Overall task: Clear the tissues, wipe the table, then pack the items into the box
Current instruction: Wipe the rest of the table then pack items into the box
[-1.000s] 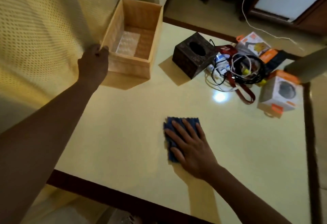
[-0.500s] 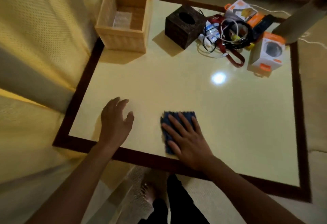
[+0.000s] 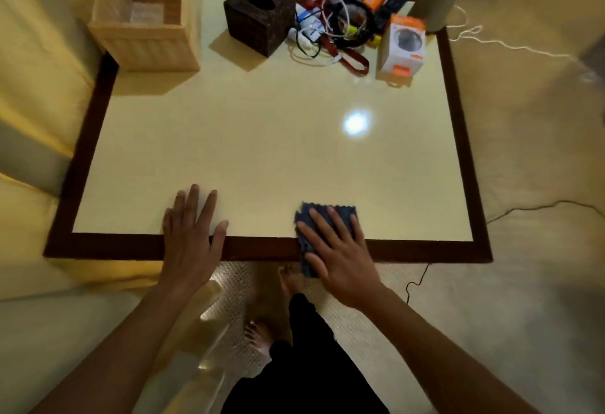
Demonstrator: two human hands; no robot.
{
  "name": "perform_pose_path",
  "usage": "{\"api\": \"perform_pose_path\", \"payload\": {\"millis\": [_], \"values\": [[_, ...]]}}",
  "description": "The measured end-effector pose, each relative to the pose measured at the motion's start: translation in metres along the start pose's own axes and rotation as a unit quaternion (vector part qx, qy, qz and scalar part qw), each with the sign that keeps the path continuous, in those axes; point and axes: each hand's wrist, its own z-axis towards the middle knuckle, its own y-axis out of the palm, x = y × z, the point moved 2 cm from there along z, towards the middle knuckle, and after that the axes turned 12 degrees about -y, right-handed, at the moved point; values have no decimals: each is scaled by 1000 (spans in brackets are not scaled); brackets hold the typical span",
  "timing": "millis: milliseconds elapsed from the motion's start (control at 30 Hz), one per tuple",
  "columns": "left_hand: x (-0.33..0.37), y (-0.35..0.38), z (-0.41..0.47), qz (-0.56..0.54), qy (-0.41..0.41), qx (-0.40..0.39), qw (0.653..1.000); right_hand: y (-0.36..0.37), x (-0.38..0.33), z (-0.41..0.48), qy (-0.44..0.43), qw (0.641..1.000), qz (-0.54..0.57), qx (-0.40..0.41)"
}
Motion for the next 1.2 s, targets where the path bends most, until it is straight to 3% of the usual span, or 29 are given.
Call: {"api": "perform_pose_path", "payload": {"millis": [100,200,267,333,400,533,633,767,1033,1200], "values": [[-1,-2,2,7,2,6,1000,-1,60,-68,68,998,12,-3],[-2,-3,2,7,-1,0,1000,-12,127,-114,197,980,37,-3],[-4,-3,2,9,0,0,1000,-17,143,-122,269,962,51,4],[-5,-3,5,12,1,-6,1000,-17,127,-105,278,960,37,6],[-3,-6,7,-1,-3,-18,1000,-13,88,-71,204,979,18,-5],[-18,-20,3,-52,-52,9,997,2,-11,28,-25,999,1,-32],[-52,-38,-2,-70,-170,69,980,9,-73,104,-136,989,-16,-52],[-111,-60,-15,-171,-358,109,911,16,-151,187,-258,962,-38,-75],[-161,-90,1,-361,-428,181,808,22,-274,305,-368,925,-17,-98],[-174,-93,14,-436,-485,155,742,10,-261,348,-430,896,-1,-105]]}}
